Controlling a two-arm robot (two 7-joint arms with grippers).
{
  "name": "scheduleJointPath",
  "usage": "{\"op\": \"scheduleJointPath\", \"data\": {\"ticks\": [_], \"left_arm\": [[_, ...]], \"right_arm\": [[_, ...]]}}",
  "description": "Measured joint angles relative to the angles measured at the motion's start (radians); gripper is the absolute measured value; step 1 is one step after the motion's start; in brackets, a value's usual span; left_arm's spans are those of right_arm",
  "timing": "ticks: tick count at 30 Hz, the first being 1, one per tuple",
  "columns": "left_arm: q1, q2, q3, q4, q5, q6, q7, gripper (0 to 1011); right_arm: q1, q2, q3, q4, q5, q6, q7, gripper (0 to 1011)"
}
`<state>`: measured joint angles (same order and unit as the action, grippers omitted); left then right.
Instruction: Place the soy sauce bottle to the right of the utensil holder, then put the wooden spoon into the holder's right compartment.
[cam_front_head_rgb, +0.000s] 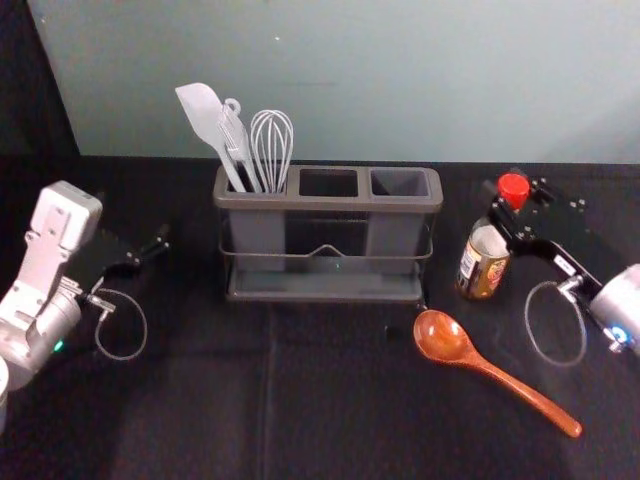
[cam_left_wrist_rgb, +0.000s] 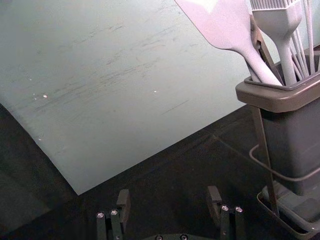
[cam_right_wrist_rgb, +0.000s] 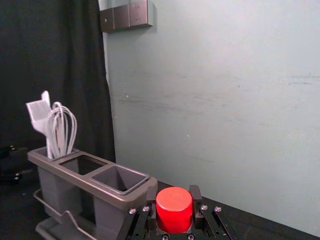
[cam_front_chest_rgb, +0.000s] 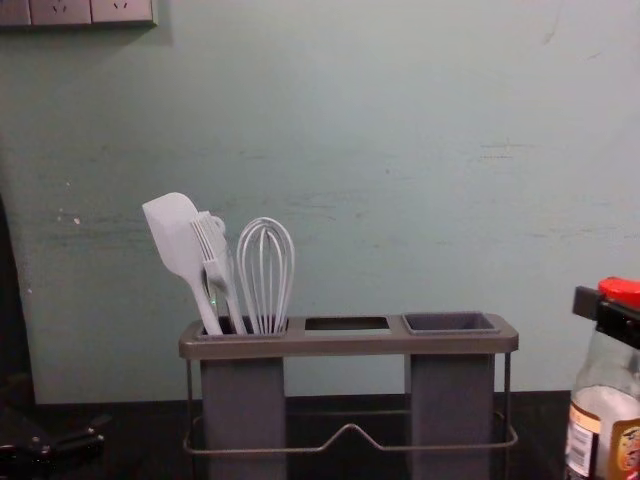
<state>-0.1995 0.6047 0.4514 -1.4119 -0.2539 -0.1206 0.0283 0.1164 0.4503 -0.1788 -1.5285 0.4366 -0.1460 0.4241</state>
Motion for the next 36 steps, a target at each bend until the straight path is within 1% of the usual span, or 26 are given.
{"op": "scheduleJointPath", "data": {"ticks": [9, 13, 22, 36], "left_arm": [[0.0, 0.0, 0.0, 0.0, 0.0, 0.0, 0.0, 1005], [0.0, 0.0, 0.0, 0.0, 0.0, 0.0, 0.0, 1005], [0.0, 0.0, 0.0, 0.0, 0.0, 0.0, 0.0, 1005], [0.0, 0.0, 0.0, 0.0, 0.0, 0.0, 0.0, 1005]], "right_arm": [[0.071, -0.045, -0.028, 0.09, -0.013, -0.005, 0.008, 393], [0.088, -0.057, -0.036, 0.116, -0.019, -0.009, 0.011, 393], [0.113, -0.081, -0.042, 0.154, -0.022, -0.022, 0.012, 393], [0.138, -0.102, -0.048, 0.191, -0.028, -0.027, 0.015, 393]]}}
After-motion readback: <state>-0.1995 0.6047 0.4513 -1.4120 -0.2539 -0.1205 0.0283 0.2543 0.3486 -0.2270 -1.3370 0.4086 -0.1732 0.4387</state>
